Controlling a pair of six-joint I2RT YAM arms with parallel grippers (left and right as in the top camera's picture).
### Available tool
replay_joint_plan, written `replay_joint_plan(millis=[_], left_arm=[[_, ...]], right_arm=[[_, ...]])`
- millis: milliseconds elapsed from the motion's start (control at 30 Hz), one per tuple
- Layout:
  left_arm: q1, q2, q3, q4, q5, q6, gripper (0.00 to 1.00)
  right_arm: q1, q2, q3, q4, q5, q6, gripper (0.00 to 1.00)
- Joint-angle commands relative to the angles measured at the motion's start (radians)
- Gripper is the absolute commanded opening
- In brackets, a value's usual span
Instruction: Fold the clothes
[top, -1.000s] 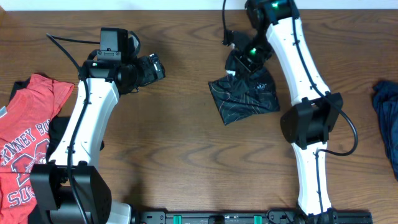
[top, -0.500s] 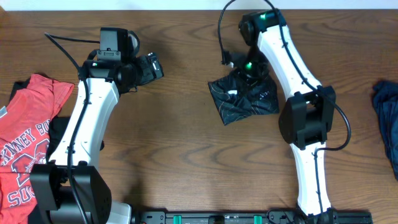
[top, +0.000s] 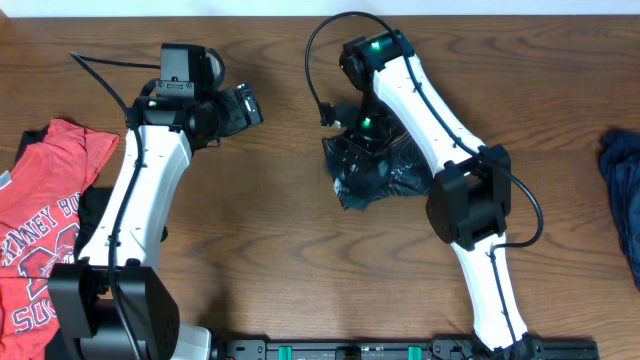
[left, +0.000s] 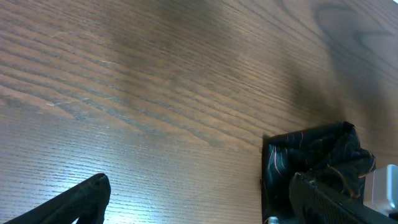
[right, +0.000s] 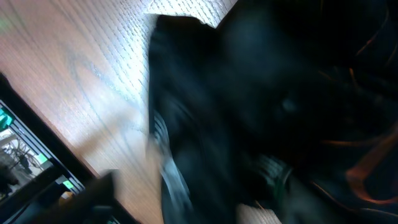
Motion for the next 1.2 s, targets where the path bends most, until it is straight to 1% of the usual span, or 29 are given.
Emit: replay_joint_plan(millis=[0,33,67,100,133,200,233,267,300,333,367,400,433,533,600,633,667,700,733,767,800,833,867,900,1000,1067,1100,1133,1167], left_arm=[[0.005,0.014,0.020,-0.003,-0.017,0.013,0.94],[0.005,0.015,0.020,-0.003,-0.017,0.013,0.94],[0.005,0.016,0.020,-0.003,-0.017,0.013,0.94],[0.005,0.018,0.020,-0.003,-0.017,0.013,0.94],[0.005,0.019,0.020,-0.003,-0.017,0.013,0.94],[0.005,0.024,0.020,-0.006,-0.017,0.013,0.94],[0.005,0.027,0.020,-0.008,-0.016,0.013,0.94],[0.004,0.033,0.020,-0.012,-0.010,0.013,0.94],[0.004,0.040,0.020,-0.019,0.007,0.013,0.94],[0.001,0.051,0.020,-0.026,0.031,0.013,0.94],[-0.004,0.063,0.020,-0.034,0.059,0.021,0.94],[-0.012,0.080,0.020,-0.045,0.093,0.041,0.94],[-0.020,0.097,0.020,-0.055,0.115,0.055,0.94],[-0.051,0.142,0.019,-0.061,0.171,0.058,0.94],[-0.069,0.157,0.019,-0.039,0.195,0.058,0.94],[-0.081,0.161,0.019,-0.021,0.207,0.058,0.94],[-0.089,0.162,0.019,-0.010,0.211,0.057,0.94],[-0.098,0.162,0.019,0.003,0.210,0.057,0.94],[-0.104,0.162,0.019,0.014,0.210,0.058,0.94],[-0.111,0.162,0.019,0.025,0.211,0.056,0.94],[-0.117,0.162,0.019,0.031,0.210,0.053,0.94],[-0.122,0.162,0.019,0.035,0.210,0.053,0.94],[-0.126,0.162,0.019,0.035,0.210,0.053,0.94],[-0.128,0.162,0.019,0.035,0.210,0.053,0.94],[-0.128,0.162,0.019,0.035,0.210,0.053,0.94],[-0.128,0.162,0.019,0.035,0.210,0.053,0.94],[-0.128,0.162,0.019,0.034,0.210,0.053,0.94],[-0.128,0.162,0.019,0.034,0.210,0.054,0.94],[-0.128,0.162,0.019,0.032,0.210,0.054,0.94]], right_arm=[[0.002,-0.014,-0.004,0.000,-0.013,-0.031,0.99],[0.003,-0.014,-0.004,0.000,-0.013,-0.031,0.99],[0.002,-0.014,-0.004,0.002,-0.013,-0.031,0.95],[0.002,-0.014,-0.004,0.011,-0.013,-0.030,0.79],[0.002,-0.014,-0.004,0.020,-0.013,-0.029,0.61],[-0.003,-0.014,-0.003,0.051,-0.008,-0.013,0.01],[-0.011,-0.014,-0.003,0.078,-0.002,0.013,0.01],[-0.022,-0.015,-0.002,0.110,0.015,0.053,0.09],[-0.033,-0.016,-0.002,0.140,0.035,0.098,0.15],[-0.046,-0.016,-0.002,0.164,0.050,0.138,0.44],[-0.063,-0.017,-0.002,0.182,0.050,0.162,0.49],[-0.077,-0.017,-0.002,0.189,0.047,0.168,0.29],[-0.094,-0.017,-0.002,0.190,0.047,0.181,0.01],[-0.138,-0.017,-0.002,0.164,0.030,0.203,0.01],[-0.158,-0.017,-0.002,0.128,0.028,0.209,0.02],[-0.172,-0.017,-0.003,0.097,0.024,0.215,0.01],[-0.177,-0.017,-0.005,0.084,0.021,0.215,0.03],[-0.186,-0.016,-0.008,0.061,0.020,0.215,0.23],[-0.190,-0.016,-0.012,0.048,0.021,0.215,0.37],[-0.195,-0.016,-0.018,0.034,0.020,0.215,0.40],[-0.198,-0.016,-0.024,0.023,0.017,0.215,0.39],[-0.200,-0.016,-0.032,0.008,0.014,0.215,0.32],[-0.200,-0.016,-0.042,0.001,0.014,0.220,0.21],[-0.200,-0.016,-0.058,0.000,0.014,0.238,0.13],[-0.200,-0.016,-0.116,0.002,0.014,0.280,0.08],[-0.200,-0.016,-0.158,0.005,0.014,0.299,0.27],[-0.200,-0.016,-0.183,0.008,0.014,0.309,0.47],[-0.201,-0.016,-0.200,0.015,0.018,0.316,0.60],[-0.204,-0.016,-0.219,0.026,0.024,0.329,0.69]])
